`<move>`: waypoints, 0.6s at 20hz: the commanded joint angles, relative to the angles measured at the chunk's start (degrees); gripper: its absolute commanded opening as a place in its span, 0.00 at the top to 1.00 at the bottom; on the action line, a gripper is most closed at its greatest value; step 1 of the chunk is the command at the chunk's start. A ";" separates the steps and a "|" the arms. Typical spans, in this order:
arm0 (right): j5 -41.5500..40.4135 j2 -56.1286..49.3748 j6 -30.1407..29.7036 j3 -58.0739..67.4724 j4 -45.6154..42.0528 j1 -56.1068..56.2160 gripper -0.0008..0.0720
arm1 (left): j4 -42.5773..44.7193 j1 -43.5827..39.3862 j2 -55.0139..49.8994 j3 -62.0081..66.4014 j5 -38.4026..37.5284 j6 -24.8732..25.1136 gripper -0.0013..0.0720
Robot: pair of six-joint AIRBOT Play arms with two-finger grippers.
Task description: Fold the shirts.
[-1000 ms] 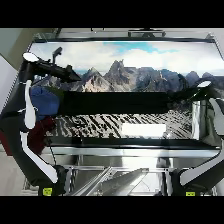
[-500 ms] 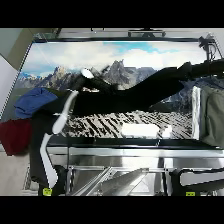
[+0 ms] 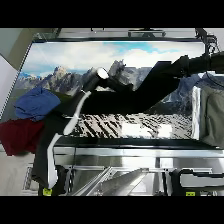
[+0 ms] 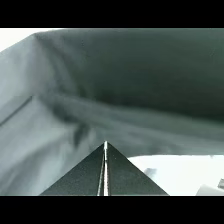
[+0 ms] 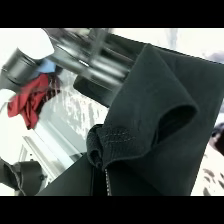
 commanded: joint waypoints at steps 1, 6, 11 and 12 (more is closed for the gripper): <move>-1.01 0.13 2.38 0.02 -1.01 0.76 0.95 | -0.07 9.20 9.84 -3.06 -13.22 2.16 0.98; -15.23 -0.59 2.97 -0.66 1.31 13.97 0.95 | -16.50 27.34 29.00 -6.82 -21.07 10.12 0.95; -46.95 -11.82 -0.46 -0.81 1.29 41.51 0.95 | -35.56 39.08 39.95 -6.97 -22.23 15.21 0.95; -54.73 -15.78 -4.39 -0.81 1.09 46.97 0.95 | -35.36 40.52 41.46 -6.97 -22.38 15.23 0.95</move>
